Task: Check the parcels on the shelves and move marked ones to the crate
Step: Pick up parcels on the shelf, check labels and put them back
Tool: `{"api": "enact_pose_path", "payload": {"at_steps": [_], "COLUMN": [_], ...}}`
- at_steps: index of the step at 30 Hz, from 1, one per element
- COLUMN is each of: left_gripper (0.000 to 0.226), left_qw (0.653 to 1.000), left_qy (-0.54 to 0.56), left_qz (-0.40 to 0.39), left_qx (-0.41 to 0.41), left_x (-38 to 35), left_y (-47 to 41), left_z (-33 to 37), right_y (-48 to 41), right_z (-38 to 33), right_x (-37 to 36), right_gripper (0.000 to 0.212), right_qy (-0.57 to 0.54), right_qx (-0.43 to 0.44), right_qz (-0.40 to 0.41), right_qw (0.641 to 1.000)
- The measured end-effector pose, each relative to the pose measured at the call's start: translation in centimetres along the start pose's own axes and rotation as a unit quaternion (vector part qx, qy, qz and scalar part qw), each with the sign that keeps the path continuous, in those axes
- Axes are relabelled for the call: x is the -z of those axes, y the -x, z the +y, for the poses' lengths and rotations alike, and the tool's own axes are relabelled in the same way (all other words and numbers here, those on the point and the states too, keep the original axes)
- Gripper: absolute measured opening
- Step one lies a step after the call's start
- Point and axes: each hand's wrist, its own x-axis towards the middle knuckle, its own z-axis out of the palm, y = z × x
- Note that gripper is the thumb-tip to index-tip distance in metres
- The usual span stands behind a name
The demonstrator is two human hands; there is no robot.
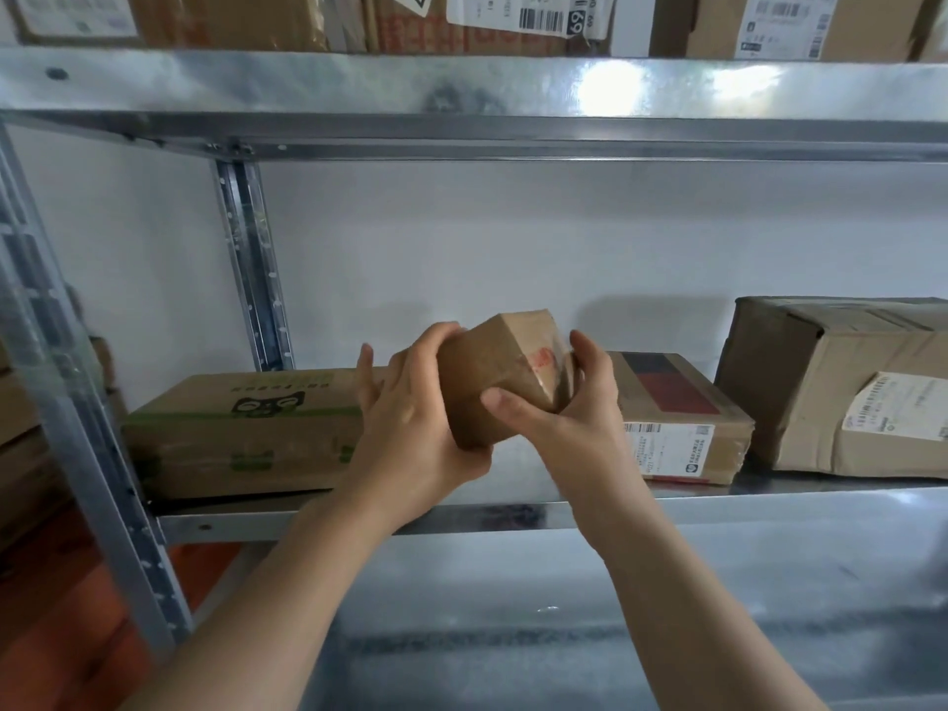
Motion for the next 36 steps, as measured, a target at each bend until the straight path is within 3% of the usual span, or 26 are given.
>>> {"api": "enact_pose_path", "payload": {"at_steps": [4, 7, 12, 22, 28, 32, 36], "left_gripper": [0.116, 0.135, 0.138, 0.118, 0.121, 0.123, 0.121], "left_qw": [1.000, 0.998, 0.986, 0.984, 0.970, 0.986, 0.997], "left_qy": [-0.002, 0.034, 0.101, 0.116, 0.198, 0.147, 0.059], "left_qz": [0.004, 0.009, -0.027, -0.044, -0.025, 0.007, 0.040], "left_qx": [-0.026, 0.046, 0.129, 0.130, 0.140, 0.077, 0.032], "left_x": [0.9, 2.0, 2.8, 3.0, 3.1, 3.5, 3.0], "left_y": [0.1, 0.8, 2.4, 0.9, 0.5, 0.3, 0.0], "left_z": [0.8, 0.3, -2.6, -1.9, -1.8, -1.4, -1.2], "right_y": [-0.3, -0.5, -0.7, -0.6, -0.6, -0.9, -0.7], "right_z": [0.2, 0.1, 0.2, 0.4, 0.6, 0.7, 0.1], "right_x": [0.5, 1.4, 2.6, 2.2, 2.3, 2.3, 2.0], "right_gripper": [0.076, 0.053, 0.051, 0.039, 0.050, 0.050, 0.055], "right_qy": [-0.069, -0.160, -0.281, -0.343, -0.346, -0.261, -0.269], "right_qx": [-0.031, -0.077, -0.150, -0.183, -0.209, -0.240, -0.219], "right_qz": [0.041, 0.050, 0.034, -0.017, -0.012, 0.031, 0.022], "right_qw": [0.996, 0.983, 0.947, 0.921, 0.915, 0.935, 0.937]}}
